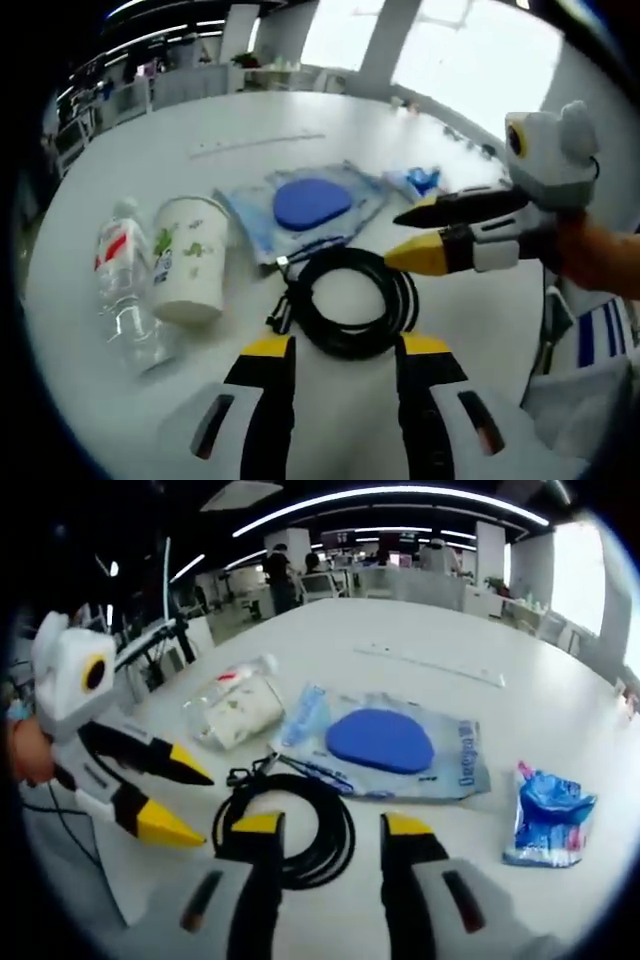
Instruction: Arrange the tabletop items into an orderly group along one side of the table until the central work area is clear of visible clutter.
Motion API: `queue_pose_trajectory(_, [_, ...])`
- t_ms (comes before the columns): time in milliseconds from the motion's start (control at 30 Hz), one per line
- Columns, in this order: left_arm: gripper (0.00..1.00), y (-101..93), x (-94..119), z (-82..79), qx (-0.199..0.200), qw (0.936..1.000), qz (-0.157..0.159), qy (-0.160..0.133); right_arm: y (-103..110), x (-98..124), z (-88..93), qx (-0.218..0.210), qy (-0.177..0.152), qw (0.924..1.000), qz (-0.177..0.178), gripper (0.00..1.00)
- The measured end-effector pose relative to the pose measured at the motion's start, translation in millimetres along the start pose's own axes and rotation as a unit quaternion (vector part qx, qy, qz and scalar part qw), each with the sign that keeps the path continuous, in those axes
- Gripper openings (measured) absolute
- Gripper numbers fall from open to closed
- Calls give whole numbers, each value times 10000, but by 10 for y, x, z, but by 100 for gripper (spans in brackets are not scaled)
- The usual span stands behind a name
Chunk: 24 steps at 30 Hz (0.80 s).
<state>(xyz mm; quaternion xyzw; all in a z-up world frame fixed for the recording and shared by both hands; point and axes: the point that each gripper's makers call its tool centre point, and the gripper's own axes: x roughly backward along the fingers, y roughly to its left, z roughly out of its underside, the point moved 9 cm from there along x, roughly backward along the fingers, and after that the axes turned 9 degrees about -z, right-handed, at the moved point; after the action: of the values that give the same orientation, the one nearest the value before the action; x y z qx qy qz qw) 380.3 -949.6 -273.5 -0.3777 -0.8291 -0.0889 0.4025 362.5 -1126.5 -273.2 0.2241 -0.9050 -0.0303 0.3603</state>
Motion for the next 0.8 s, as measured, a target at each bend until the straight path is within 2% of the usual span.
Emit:
queue_pose_trajectory(367, [31,46,-108,26,188,9995,-113,207,-49,-171,21,-83,130,9999,-17,33])
queue_pose_trajectory(800, [25,44,-181,18,367,9988,-141,275,-94,-263,81,-158,275,9995,-33,28])
